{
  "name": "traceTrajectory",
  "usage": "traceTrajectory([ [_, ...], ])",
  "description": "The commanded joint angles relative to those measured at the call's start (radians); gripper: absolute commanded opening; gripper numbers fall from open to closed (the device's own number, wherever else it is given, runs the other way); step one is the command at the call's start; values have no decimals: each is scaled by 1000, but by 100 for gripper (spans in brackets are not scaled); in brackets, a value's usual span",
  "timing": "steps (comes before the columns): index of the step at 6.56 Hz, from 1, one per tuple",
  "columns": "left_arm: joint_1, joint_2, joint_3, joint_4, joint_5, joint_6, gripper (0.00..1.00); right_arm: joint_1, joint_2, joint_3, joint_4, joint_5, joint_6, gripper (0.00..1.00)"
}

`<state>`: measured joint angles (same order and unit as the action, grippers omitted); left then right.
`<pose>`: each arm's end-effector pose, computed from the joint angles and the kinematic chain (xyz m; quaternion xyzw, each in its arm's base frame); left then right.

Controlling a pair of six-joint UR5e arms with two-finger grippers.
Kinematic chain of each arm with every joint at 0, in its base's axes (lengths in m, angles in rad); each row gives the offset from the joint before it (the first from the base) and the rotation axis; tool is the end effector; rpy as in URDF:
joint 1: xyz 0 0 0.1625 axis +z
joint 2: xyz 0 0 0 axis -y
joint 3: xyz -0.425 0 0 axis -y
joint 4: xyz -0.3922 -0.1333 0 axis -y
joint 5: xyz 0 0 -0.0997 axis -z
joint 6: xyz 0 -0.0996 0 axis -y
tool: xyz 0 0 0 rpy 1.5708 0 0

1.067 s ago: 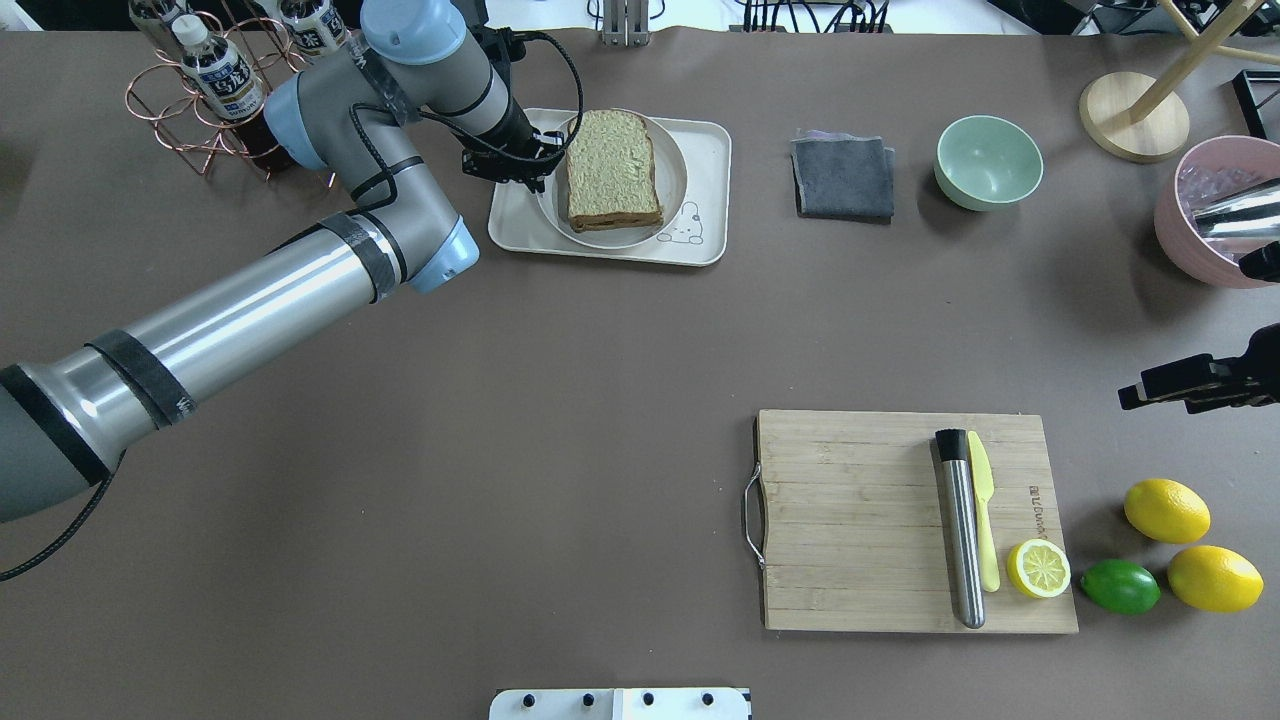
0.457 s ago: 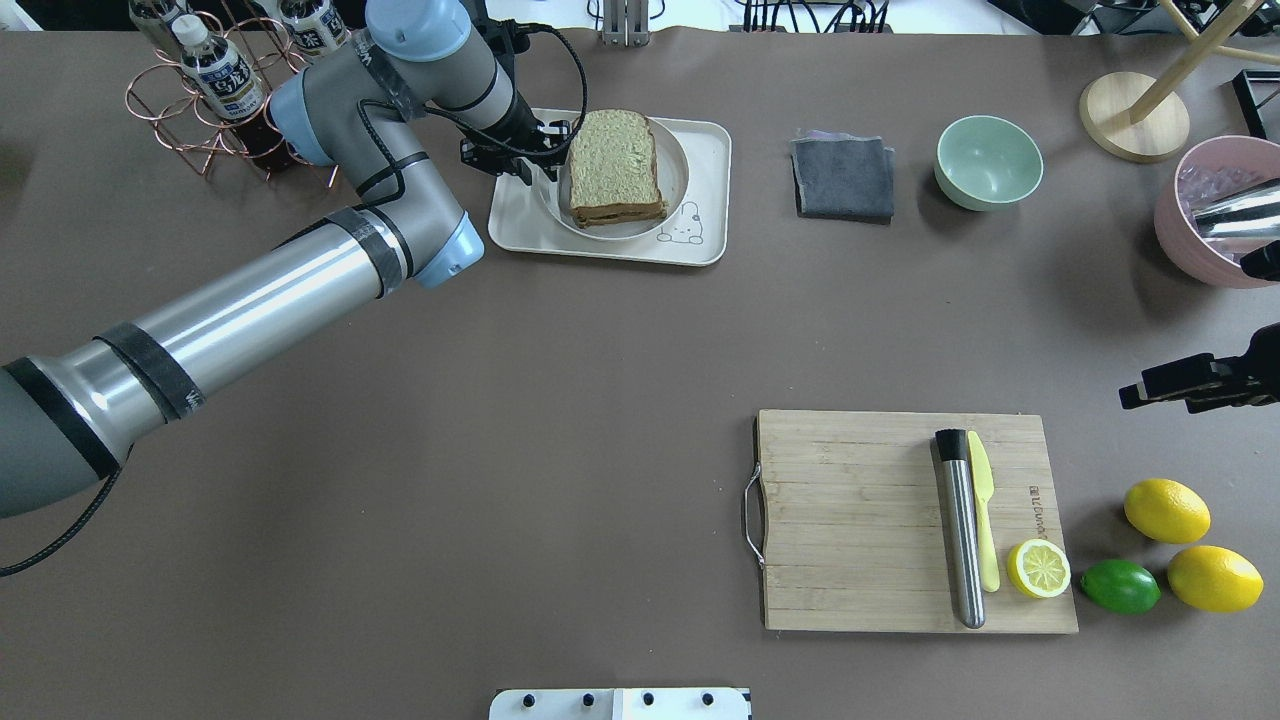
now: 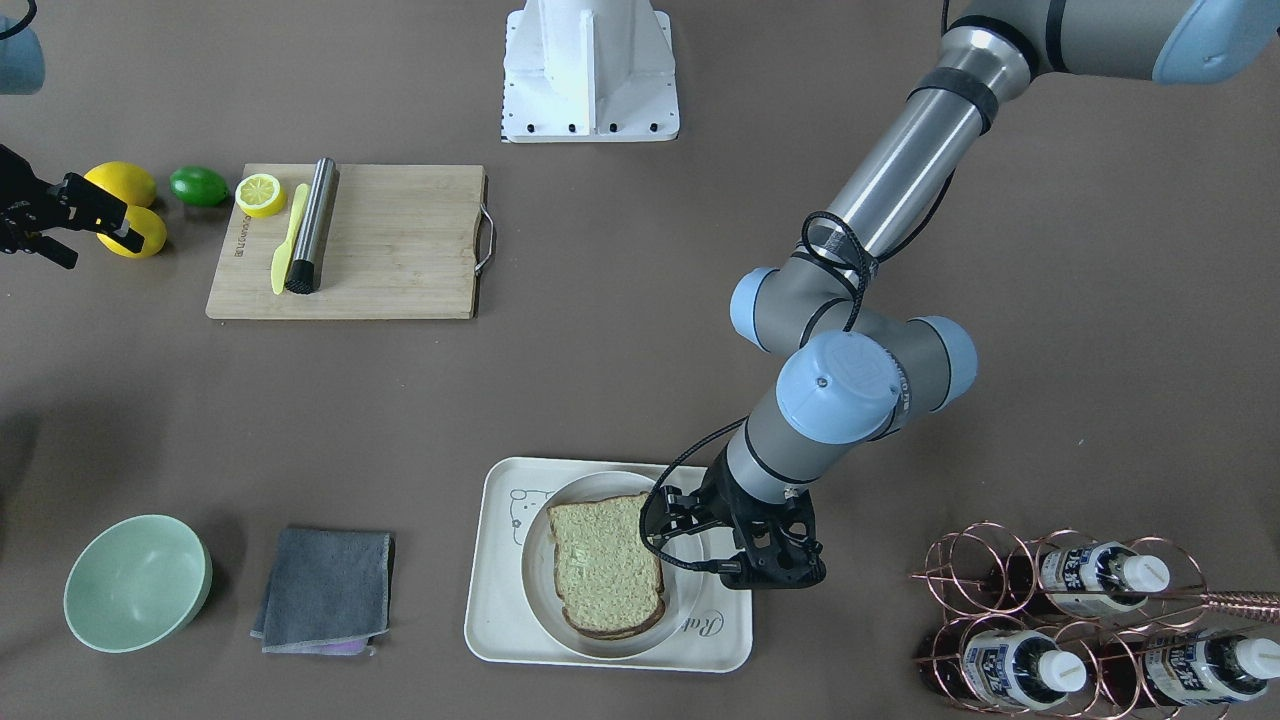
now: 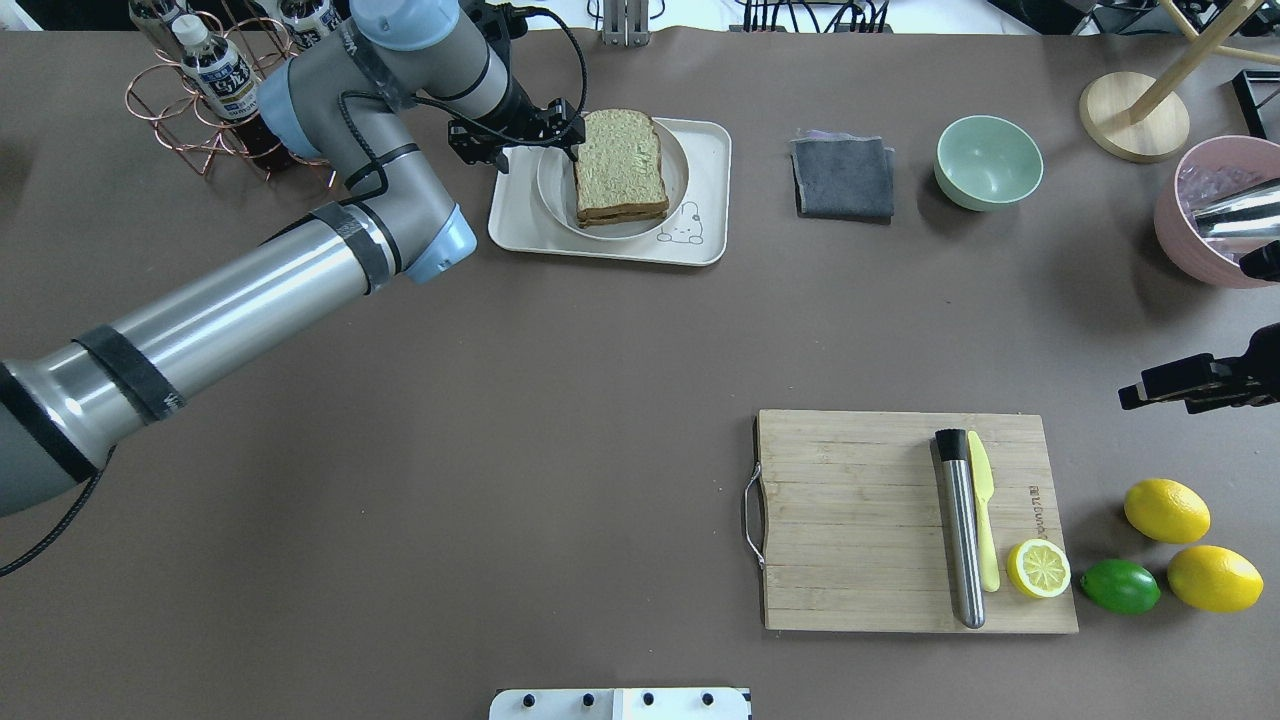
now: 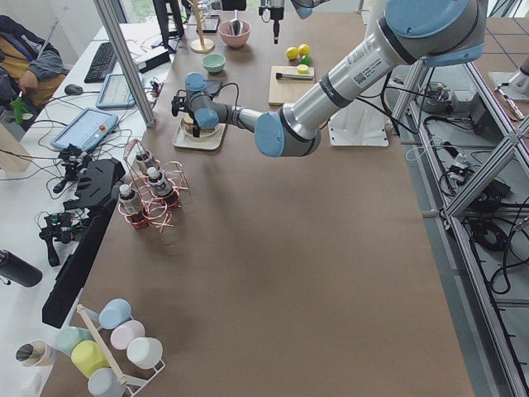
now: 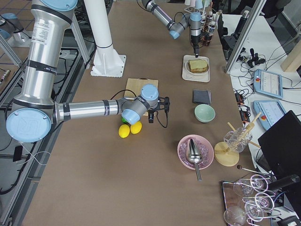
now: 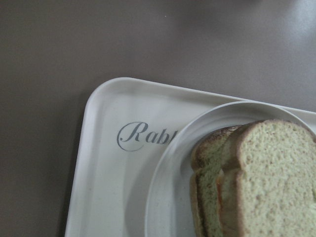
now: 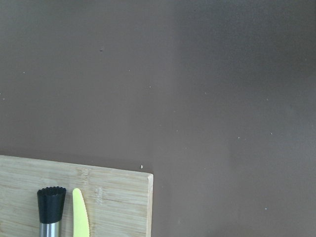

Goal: Make sandwich and place on tray
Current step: 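Release the plate and withdraw the left gripper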

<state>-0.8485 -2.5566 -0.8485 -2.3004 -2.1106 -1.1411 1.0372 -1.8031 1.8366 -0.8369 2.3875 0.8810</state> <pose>0.5063 -0.6988 0.2582 0.0857 0.5084 -0.0519 0.8553 -0.1579 -0.3867 0.5428 0.0219 -0.5031 0.0007 0.8639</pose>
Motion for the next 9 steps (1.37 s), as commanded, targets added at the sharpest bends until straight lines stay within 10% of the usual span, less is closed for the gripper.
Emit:
traceTrajectory([
  [1,-70,187,-317,207,-160,77,98,7,1,0,-4,1,0,99],
  [5,-211,731,-973,532,-172,387,98,143,-40,-8,-128,4,-256,100],
  [9,-490,1128,-1054,536,-160,1004,98,435,-15,3,-574,-146,-884,100],
])
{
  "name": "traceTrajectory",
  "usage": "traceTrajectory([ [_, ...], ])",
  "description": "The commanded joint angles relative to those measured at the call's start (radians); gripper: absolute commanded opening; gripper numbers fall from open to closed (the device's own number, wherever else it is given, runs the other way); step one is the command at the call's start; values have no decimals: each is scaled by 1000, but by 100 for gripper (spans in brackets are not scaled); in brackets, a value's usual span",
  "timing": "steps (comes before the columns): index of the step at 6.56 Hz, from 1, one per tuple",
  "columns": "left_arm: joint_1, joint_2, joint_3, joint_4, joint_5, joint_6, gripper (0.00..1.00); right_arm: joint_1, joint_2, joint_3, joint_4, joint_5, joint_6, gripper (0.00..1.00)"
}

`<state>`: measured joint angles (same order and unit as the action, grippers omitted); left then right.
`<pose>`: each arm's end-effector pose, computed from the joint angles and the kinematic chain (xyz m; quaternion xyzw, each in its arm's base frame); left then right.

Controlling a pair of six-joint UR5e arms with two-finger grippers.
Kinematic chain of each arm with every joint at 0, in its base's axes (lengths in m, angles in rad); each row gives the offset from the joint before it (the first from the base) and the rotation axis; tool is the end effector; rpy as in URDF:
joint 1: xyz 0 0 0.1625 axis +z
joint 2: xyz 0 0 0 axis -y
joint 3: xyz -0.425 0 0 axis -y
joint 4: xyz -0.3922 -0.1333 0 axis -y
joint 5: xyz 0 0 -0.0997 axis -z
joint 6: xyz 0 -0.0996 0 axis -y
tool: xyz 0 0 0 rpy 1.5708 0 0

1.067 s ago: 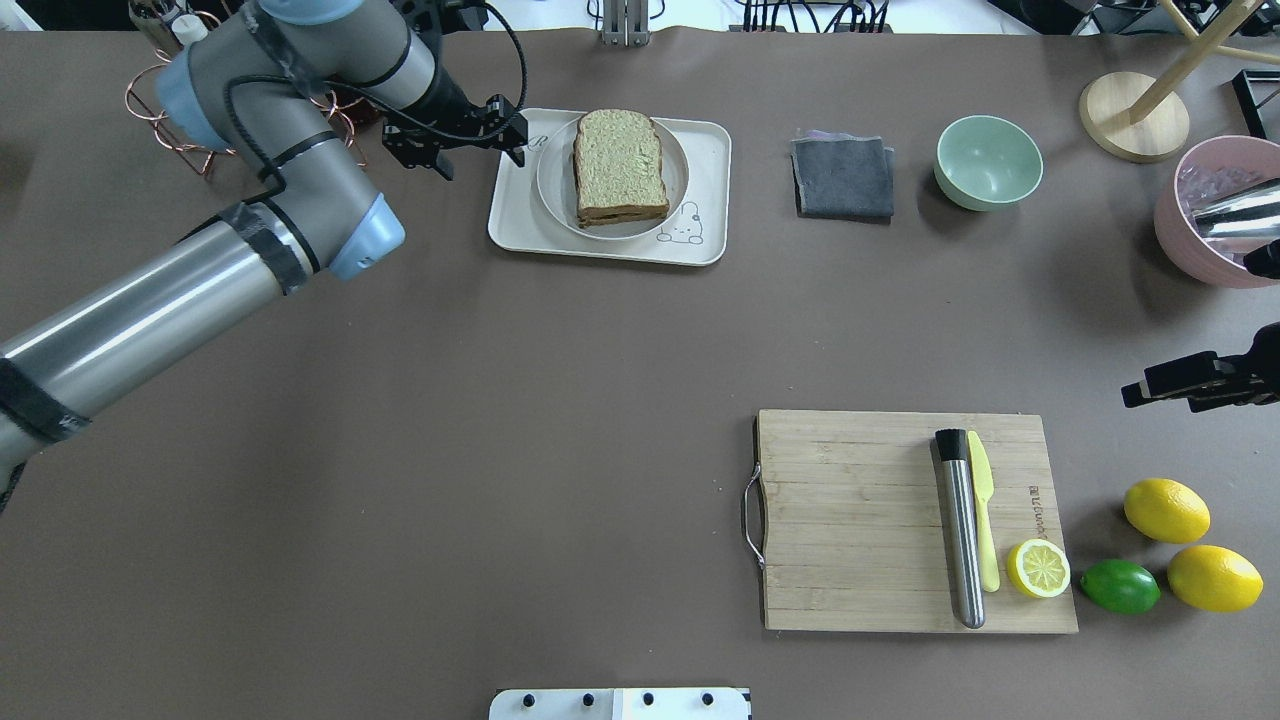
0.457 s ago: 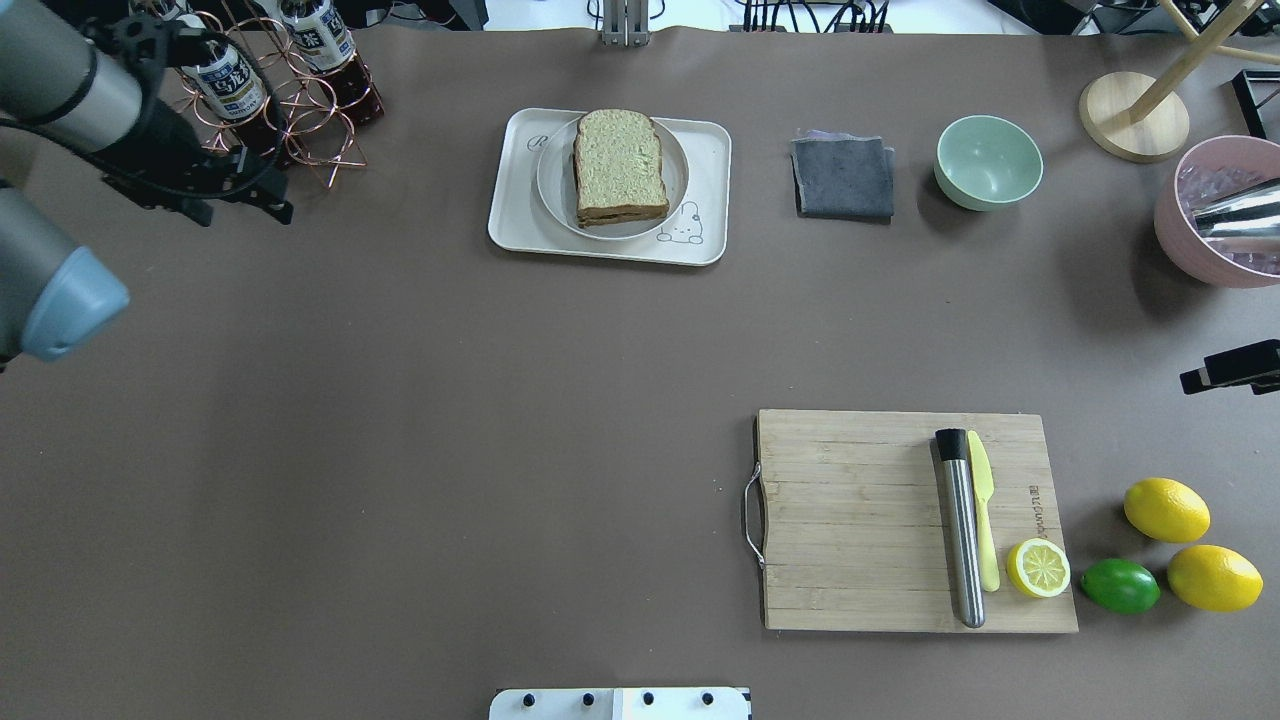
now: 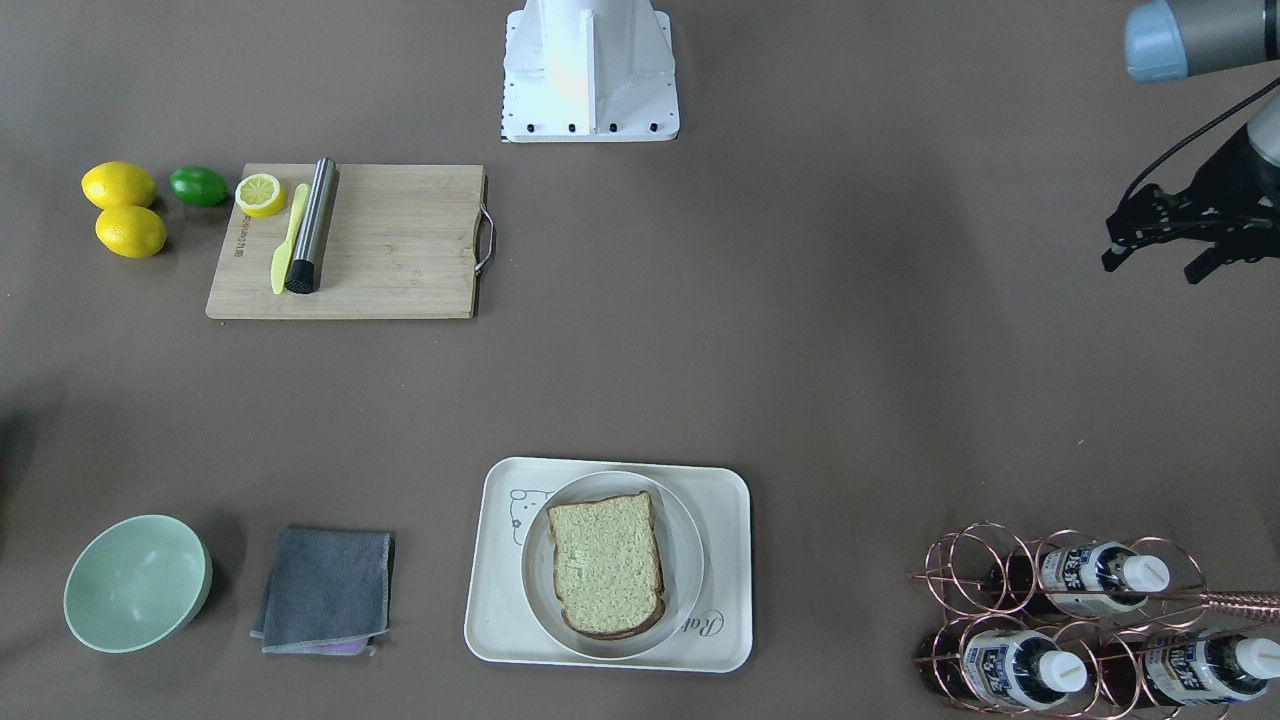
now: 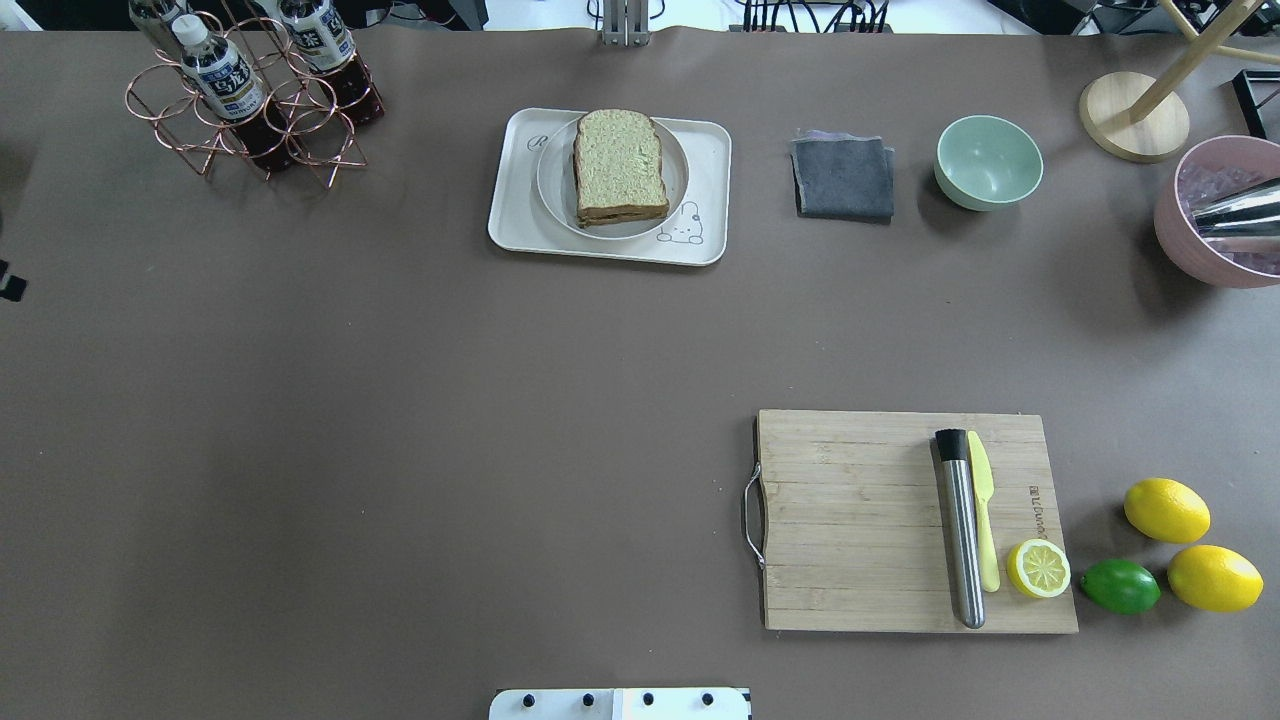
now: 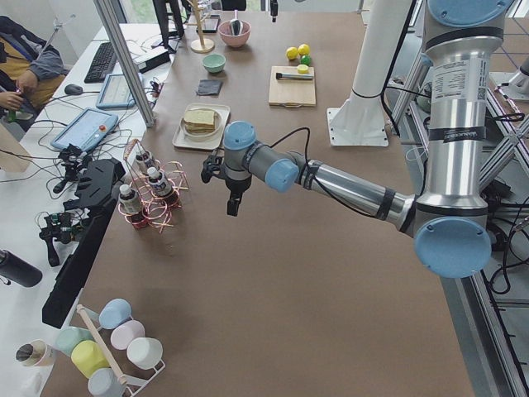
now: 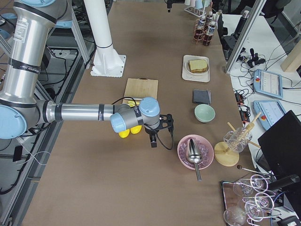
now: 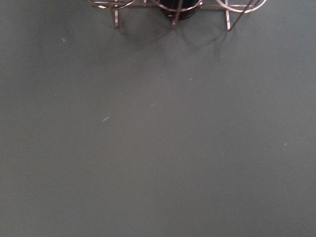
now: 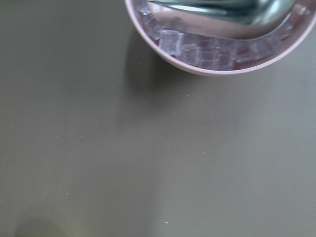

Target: Make sandwich and place on tray

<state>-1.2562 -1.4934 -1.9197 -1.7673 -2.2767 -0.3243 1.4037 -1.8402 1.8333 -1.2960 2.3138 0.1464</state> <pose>0.0795 -0.4664 0.5037 0.1010 0.3876 0.0757 0.9132 -0.0006 -0.4001 0.6192 0.0668 -0.3748 -0.0580 0.9229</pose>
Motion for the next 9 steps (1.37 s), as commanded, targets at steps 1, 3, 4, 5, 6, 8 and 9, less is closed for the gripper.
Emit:
traceTrajectory([
  [1,-173,115,52,2,28,367,98,86,32,8,-146,-83,-159,99],
  [3,-221,154,59,2,42,432,98,89,18,0,-146,-85,-159,99],
  [4,-221,153,62,0,42,426,98,90,0,6,-141,-85,-159,99],
  [5,-221,153,61,0,42,424,98,99,-16,15,-140,-83,-159,99],
  [6,-223,153,56,0,40,424,98,107,-22,17,-140,-83,-160,99],
  [8,-223,145,51,0,37,415,98,120,-21,23,-143,-85,-159,100],
  [9,-221,131,54,20,30,416,98,120,-20,23,-143,-85,-157,100],
])
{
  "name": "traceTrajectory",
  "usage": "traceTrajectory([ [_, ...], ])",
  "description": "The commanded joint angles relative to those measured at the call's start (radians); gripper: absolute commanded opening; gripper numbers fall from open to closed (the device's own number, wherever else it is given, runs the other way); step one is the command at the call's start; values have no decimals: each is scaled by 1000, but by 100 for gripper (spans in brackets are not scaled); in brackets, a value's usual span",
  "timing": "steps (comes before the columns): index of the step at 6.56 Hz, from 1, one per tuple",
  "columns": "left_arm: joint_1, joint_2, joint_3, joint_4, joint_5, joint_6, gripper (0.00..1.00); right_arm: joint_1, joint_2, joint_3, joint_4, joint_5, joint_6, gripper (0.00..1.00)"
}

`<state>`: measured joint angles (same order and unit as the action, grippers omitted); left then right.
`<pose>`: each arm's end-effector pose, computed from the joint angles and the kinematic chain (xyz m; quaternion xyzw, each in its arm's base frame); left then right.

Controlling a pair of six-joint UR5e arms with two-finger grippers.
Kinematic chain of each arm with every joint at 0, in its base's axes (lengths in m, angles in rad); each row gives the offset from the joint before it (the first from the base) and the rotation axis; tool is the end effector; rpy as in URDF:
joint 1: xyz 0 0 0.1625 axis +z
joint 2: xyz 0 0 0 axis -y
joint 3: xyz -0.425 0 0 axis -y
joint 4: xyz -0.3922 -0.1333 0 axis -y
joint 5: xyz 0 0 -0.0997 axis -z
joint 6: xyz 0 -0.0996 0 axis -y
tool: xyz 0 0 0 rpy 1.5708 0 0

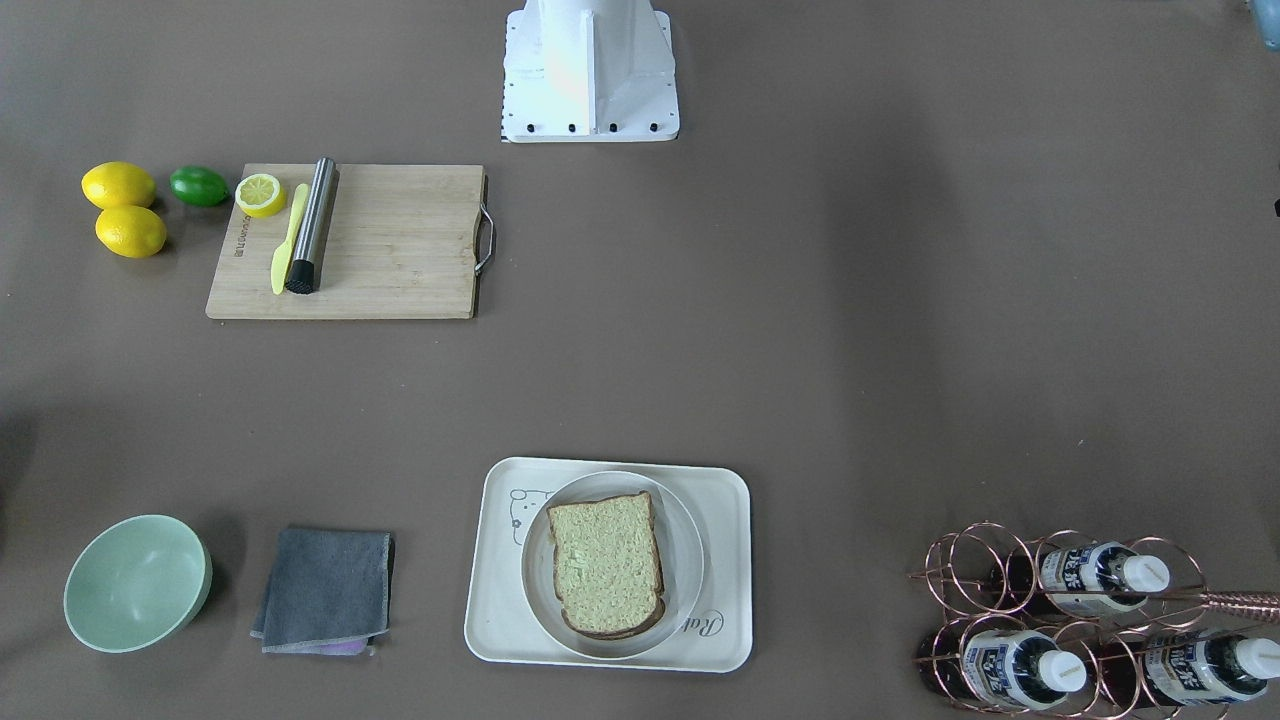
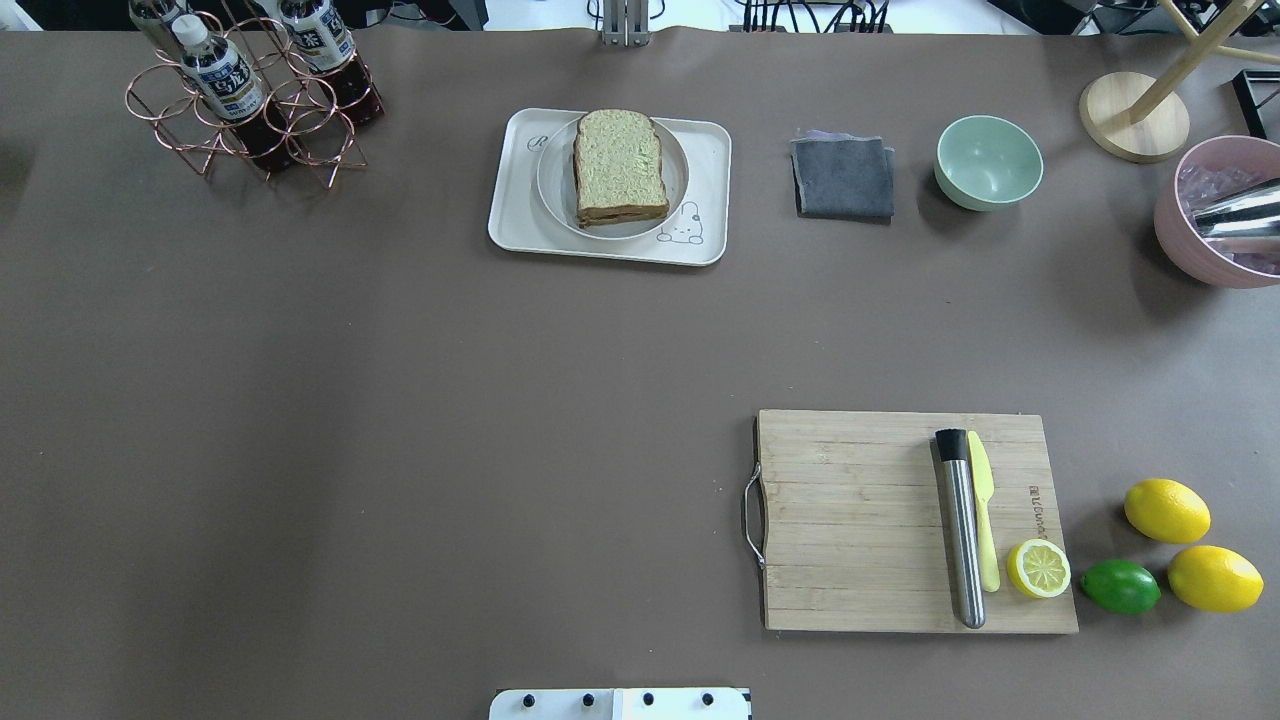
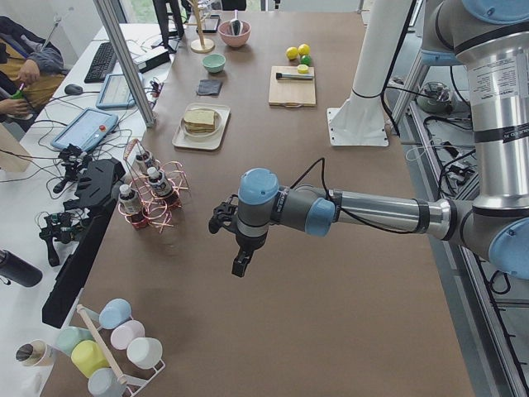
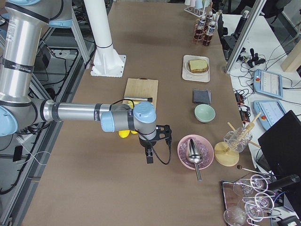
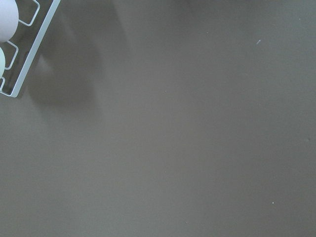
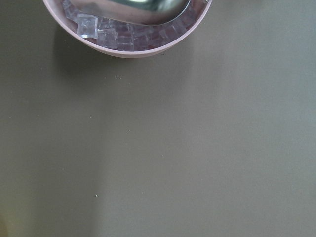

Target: Make sandwich and place on tray

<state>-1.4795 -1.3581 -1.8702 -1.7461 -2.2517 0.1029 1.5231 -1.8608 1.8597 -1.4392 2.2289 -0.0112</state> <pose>-0.0323 -0.4221 0.5929 0.1251 0.3303 0.1340 0.9259 0.0542 -0.3828 0.6353 0.0558 -0.3235 -0.0489 0.9433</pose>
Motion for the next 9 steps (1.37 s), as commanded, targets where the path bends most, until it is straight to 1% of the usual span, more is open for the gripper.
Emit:
traceTrajectory([
  [1,-2,-4,11,0,-31,11,98,0,0,1,0,2,0,99],
  [3,-2,-7,29,2,-32,0,98,0,3,-1,2,2,0,100],
  [9,-4,8,22,3,-32,0,98,0,9,3,5,3,-1,100],
])
